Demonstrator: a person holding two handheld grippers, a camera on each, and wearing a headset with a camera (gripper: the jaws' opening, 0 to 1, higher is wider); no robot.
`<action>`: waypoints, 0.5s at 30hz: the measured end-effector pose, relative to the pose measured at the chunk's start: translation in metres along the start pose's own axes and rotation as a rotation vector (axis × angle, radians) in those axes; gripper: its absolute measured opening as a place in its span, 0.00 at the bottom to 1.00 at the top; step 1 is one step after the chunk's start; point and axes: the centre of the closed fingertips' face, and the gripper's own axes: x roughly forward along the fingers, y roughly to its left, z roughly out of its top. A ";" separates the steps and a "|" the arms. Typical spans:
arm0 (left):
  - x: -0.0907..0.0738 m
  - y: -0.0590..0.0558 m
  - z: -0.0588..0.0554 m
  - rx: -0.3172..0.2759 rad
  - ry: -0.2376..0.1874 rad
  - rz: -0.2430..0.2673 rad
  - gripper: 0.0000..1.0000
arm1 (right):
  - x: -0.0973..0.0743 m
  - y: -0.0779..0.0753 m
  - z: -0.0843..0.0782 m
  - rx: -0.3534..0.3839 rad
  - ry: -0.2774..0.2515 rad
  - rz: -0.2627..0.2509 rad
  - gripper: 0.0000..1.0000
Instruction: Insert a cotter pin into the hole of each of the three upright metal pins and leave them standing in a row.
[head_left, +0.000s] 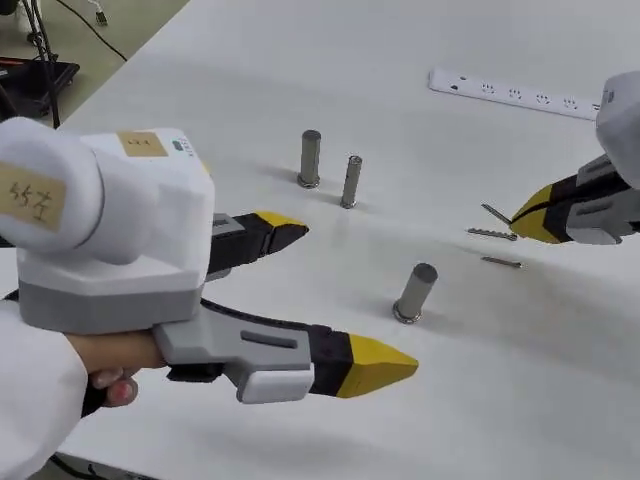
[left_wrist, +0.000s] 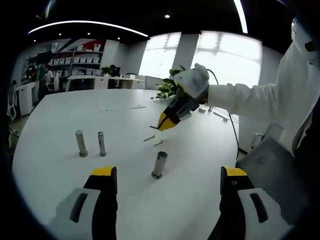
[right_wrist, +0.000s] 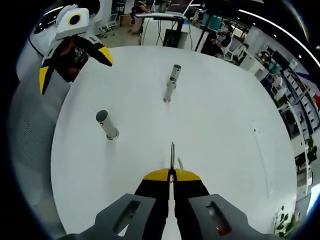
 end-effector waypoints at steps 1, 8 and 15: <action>0.000 0.000 0.002 -0.004 -0.005 -0.002 0.82 | -0.003 0.001 0.002 -0.002 -0.008 -0.011 0.00; 0.007 0.005 0.015 -0.014 -0.031 -0.006 0.75 | -0.020 0.013 0.019 -0.031 -0.083 -0.088 0.00; 0.019 0.006 0.030 -0.027 -0.054 -0.031 0.68 | -0.035 0.020 0.034 -0.081 -0.154 -0.203 0.00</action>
